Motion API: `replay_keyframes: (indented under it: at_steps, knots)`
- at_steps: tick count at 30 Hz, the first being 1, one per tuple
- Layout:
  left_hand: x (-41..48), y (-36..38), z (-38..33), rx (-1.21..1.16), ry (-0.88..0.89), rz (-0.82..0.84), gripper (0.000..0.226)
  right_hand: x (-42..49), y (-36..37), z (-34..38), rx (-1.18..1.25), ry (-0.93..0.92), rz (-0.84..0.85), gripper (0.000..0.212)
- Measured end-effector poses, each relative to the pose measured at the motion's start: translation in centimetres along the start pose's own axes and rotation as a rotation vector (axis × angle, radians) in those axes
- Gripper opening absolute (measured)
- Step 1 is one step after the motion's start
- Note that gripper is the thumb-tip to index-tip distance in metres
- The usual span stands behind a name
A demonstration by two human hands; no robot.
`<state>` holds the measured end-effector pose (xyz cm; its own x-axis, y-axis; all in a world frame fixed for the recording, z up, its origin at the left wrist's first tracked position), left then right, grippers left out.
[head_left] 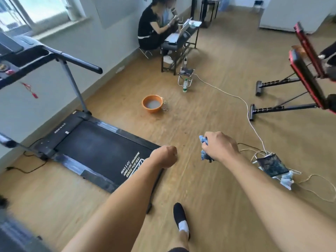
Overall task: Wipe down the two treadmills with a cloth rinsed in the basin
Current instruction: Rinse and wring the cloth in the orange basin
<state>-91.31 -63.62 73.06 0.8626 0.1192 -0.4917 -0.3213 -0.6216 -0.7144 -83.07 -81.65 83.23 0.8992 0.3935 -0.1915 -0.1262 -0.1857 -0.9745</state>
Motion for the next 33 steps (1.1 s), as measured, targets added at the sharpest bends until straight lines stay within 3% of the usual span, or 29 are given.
replay_keyframes:
  at_steps: [10,15,18,22,27,33]
  knots:
    - [24.6,-11.2,-6.9,0.048,-0.018,0.263,0.04,31.3,-5.4,-3.6,-0.012,-0.002,0.058,0.01]
    - [38.3,-18.1,-7.2,-0.045,-0.051,0.238,0.034,47.4,-6.3,-5.9,-0.001,-0.026,0.08,0.01]
    - [46.6,-22.8,-5.3,-0.076,-0.128,0.17,0.043,57.4,-5.0,-5.5,-0.002,-0.08,0.122,0.009]
    - [55.3,-27.3,-1.9,-0.056,-0.285,0.178,0.08,68.8,-3.1,-2.0,-0.027,-0.188,0.212,0.009]
    - [62.0,-34.1,1.2,-0.238,-0.294,0.086,0.078,80.2,-4.3,7.3,-0.054,-0.378,0.282,0.009]
    - [69.7,-36.5,17.5,-0.492,-0.575,0.069,0.076,95.2,-3.0,19.6,-0.075,-0.515,0.353,0.01]
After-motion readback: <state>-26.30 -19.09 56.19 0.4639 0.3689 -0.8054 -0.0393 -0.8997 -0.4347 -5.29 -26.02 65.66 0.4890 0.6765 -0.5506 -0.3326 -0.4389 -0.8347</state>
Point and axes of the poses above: each hand's wrist, its own x-axis towards the middle knuckle, its own y-axis out of the palm, z = x × y, the point moved 8 cm from there along x, towards the middle knuckle, and after that the axes turned 14 degrees about -x, right-handed, at the moved point
